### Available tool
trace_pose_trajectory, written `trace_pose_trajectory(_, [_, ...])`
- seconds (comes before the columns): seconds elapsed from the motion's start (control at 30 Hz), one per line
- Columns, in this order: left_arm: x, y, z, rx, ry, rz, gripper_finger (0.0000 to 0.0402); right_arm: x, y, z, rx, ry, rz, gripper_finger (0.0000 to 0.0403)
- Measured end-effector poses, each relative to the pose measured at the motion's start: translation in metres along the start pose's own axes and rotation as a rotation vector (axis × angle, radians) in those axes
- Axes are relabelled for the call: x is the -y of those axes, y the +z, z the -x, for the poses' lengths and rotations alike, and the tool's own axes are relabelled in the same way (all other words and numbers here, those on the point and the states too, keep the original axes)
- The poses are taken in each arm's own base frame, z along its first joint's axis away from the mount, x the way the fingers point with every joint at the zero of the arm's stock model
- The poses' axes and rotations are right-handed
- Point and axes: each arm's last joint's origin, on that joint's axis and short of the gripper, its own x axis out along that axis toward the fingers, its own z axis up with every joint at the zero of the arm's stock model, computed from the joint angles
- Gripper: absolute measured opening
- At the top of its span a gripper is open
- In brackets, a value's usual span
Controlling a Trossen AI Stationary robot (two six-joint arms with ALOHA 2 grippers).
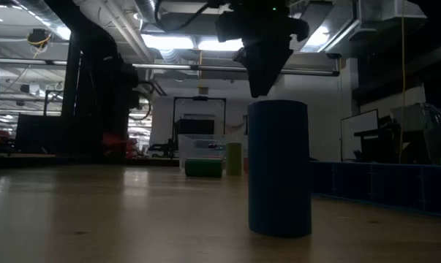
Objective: Sort blocks by size
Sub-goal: Put the orange cylindrical block into the left transparent bin
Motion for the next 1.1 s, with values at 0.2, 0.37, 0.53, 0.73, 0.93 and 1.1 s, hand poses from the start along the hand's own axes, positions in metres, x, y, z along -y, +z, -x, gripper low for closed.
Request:
trace_pose_trajectory(0.2, [0.017,0.007,0.017,0.148,-0.237,0.013,0.0118,-0.033,0.006,-0.008,-0.018,0.015,0.079,0.0166])
trace_pose_trajectory(0.37, [0.047,0.023,0.017,0.259,-0.357,-0.036,0.0118,-0.049,0.008,-0.009,-0.021,0.011,0.085,0.0166])
trace_pose_trajectory(0.53, [0.089,0.038,0.015,0.389,-0.423,-0.184,0.0119,-0.051,0.012,-0.009,0.008,-0.041,0.077,0.0166])
trace_pose_trajectory(0.73, [0.134,0.047,0.014,0.530,-0.446,-0.347,0.0122,-0.049,0.019,-0.008,0.073,-0.061,0.068,0.0166])
trace_pose_trajectory(0.93, [0.156,0.055,-0.010,0.603,-0.350,-0.421,0.0124,-0.049,0.020,-0.008,0.083,-0.063,0.066,0.0166])
trace_pose_trajectory(1.1, [0.161,0.060,-0.030,0.620,-0.315,-0.473,0.0124,-0.049,0.020,-0.008,0.087,-0.063,0.066,0.0166])
